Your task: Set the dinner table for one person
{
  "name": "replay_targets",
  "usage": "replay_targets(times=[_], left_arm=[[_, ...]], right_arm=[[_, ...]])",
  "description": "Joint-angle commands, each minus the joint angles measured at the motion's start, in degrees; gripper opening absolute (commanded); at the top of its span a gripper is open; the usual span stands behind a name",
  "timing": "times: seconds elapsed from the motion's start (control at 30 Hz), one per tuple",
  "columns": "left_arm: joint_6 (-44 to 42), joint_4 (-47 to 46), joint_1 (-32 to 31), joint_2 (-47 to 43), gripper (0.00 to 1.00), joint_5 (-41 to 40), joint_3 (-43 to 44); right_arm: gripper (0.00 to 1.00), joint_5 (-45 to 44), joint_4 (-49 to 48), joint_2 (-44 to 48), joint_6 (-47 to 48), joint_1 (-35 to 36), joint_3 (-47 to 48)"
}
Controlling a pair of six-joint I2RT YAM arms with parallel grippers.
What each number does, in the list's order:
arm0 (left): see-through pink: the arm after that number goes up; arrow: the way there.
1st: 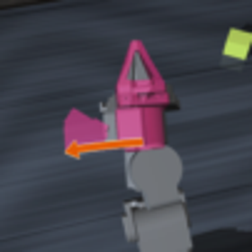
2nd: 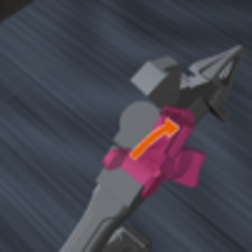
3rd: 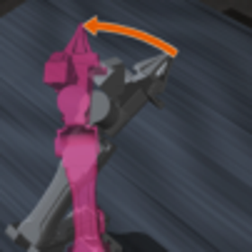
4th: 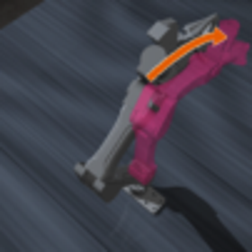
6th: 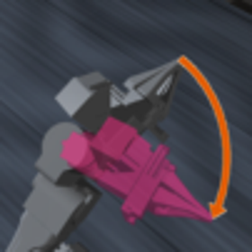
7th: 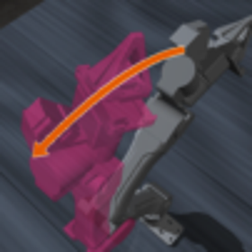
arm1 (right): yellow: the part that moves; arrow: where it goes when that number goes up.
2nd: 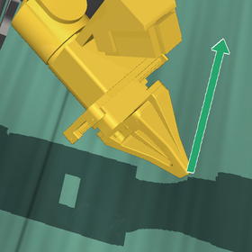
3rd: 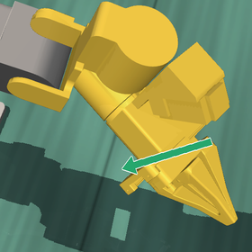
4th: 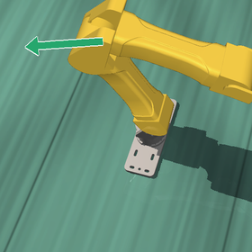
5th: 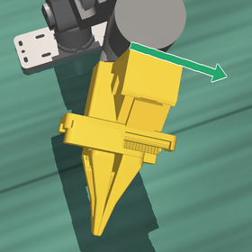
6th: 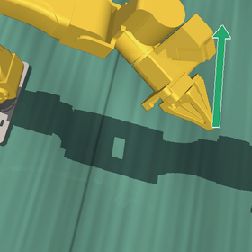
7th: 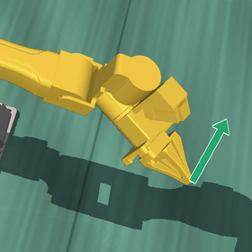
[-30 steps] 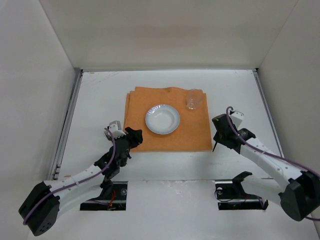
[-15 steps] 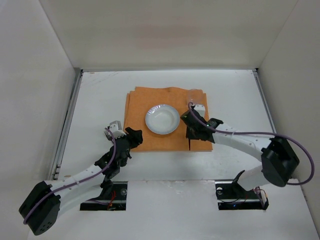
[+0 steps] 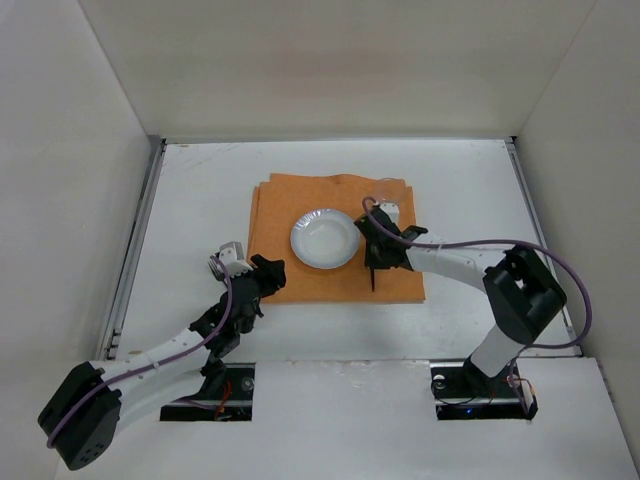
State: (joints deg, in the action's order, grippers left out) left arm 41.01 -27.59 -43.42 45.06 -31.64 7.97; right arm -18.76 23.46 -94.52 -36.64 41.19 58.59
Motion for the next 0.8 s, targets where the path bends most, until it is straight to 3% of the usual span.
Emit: replay_targets(times=[0.0, 0.47, 0.67, 0.77], left_arm=[[-0.1, -2.4, -0.2, 0.1, 0.51, -0.3, 0.1], [-0.4, -2.2, 0.3, 0.1, 0.51, -0.3, 0.0], [-0.8, -0.1, 0.5, -0.6, 0.51, -1.5, 0.6], [-0.3, 3.6, 0.5, -0.8, 0.52, -3.0, 2.0]], right_arm=[[0.06, 0.2, -4.2, -0.1, 0.0, -1.4, 1.2], [0.10, 1.5, -6.8, -3.3, -1.1, -1.9, 0.4], [0.44, 0.7, -6.4, 2.0, -0.6, -1.9, -0.5], [0.52, 0.7, -6.0, 6.8, 0.3, -1.5, -0.4]])
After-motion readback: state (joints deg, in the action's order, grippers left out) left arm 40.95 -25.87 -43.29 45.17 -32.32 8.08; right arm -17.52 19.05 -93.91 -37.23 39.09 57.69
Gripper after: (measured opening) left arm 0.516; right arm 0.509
